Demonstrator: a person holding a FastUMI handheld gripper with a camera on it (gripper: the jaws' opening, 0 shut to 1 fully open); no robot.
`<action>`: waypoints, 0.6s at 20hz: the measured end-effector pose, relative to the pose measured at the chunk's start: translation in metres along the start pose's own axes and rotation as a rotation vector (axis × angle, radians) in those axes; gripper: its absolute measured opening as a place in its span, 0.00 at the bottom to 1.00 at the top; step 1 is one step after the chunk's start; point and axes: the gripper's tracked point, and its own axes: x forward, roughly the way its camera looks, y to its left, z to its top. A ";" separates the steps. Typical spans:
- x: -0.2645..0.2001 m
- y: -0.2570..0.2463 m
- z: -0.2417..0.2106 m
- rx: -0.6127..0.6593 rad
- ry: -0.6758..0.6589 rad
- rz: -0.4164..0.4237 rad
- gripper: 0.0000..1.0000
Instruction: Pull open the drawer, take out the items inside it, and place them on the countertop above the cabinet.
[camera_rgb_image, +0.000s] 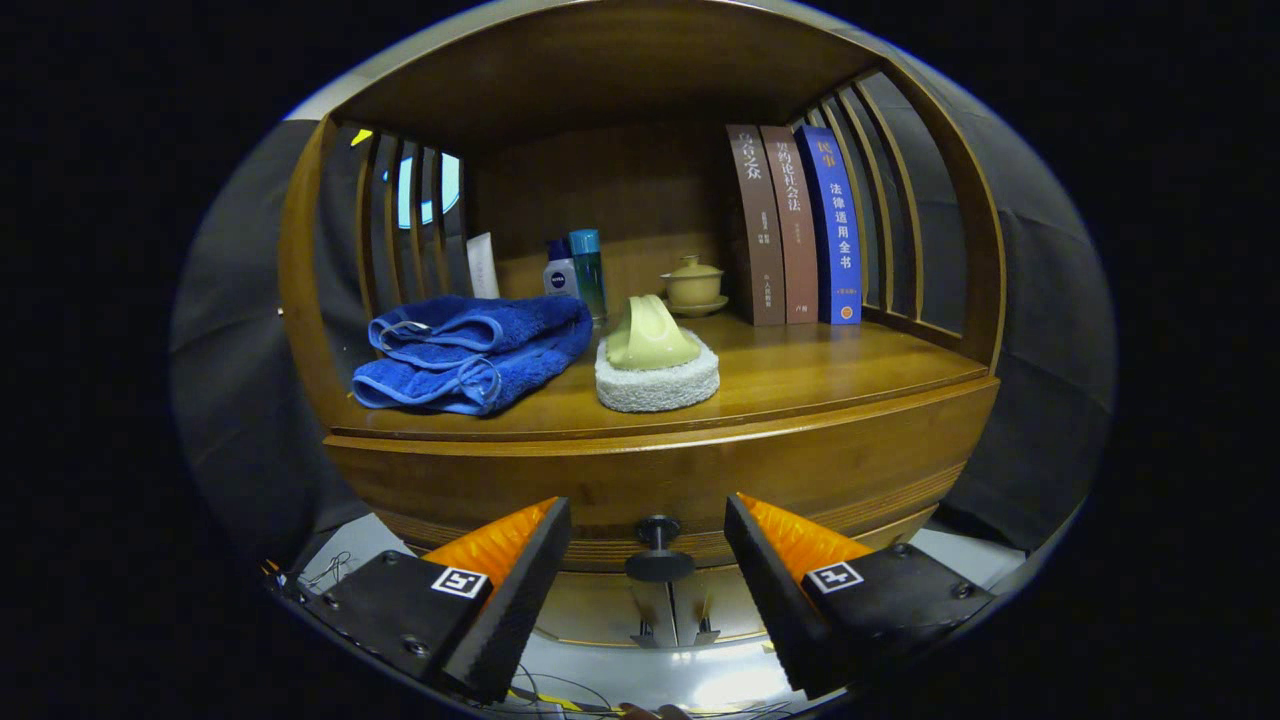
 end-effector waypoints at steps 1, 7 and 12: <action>-0.006 0.000 0.005 0.000 -0.007 0.002 1.00; -0.061 0.003 0.065 -0.035 -0.091 -0.010 1.00; -0.111 0.010 0.123 -0.017 -0.194 0.012 0.99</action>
